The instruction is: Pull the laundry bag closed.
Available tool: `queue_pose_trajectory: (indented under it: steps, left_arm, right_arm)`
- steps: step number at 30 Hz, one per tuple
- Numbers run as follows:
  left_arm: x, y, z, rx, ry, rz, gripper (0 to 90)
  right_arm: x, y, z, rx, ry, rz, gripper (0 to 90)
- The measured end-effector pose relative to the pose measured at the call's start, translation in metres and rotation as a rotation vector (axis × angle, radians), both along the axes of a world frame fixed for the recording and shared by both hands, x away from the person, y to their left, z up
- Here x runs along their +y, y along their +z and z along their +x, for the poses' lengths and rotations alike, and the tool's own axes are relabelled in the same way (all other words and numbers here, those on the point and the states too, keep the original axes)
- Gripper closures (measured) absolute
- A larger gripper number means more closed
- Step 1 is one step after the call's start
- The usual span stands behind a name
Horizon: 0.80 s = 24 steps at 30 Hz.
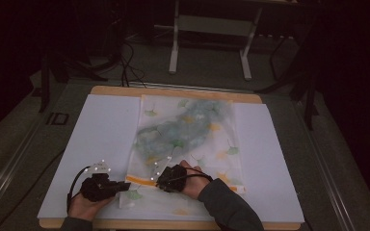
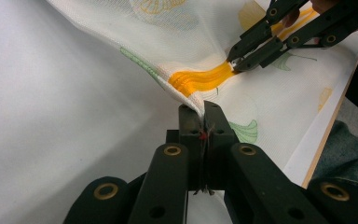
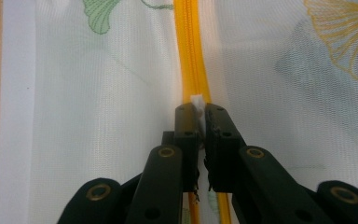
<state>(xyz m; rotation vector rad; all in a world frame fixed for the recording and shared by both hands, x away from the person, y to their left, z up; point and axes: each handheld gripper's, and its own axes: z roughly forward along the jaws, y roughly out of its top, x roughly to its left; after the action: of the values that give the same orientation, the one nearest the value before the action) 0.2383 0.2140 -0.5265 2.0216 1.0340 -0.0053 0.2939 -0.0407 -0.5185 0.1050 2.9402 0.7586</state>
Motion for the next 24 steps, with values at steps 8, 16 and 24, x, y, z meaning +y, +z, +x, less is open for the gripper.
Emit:
queue_pose_trajectory:
  steps: [8,16,24]
  left_arm:
    - [0.000,0.000,0.000,0.000,0.002,-0.002,88.5]
    - [0.001,0.000,0.000,0.001,0.002,-0.002,88.5]
    - [0.001,0.000,0.000,-0.001,0.001,-0.002,88.5]
  right_arm:
    - [-0.005,0.001,0.000,0.001,-0.005,-0.010,84.5]
    - [-0.009,0.001,-0.001,-0.006,-0.008,-0.014,84.5]
    - [-0.013,0.002,0.000,-0.002,-0.004,-0.033,84.5]
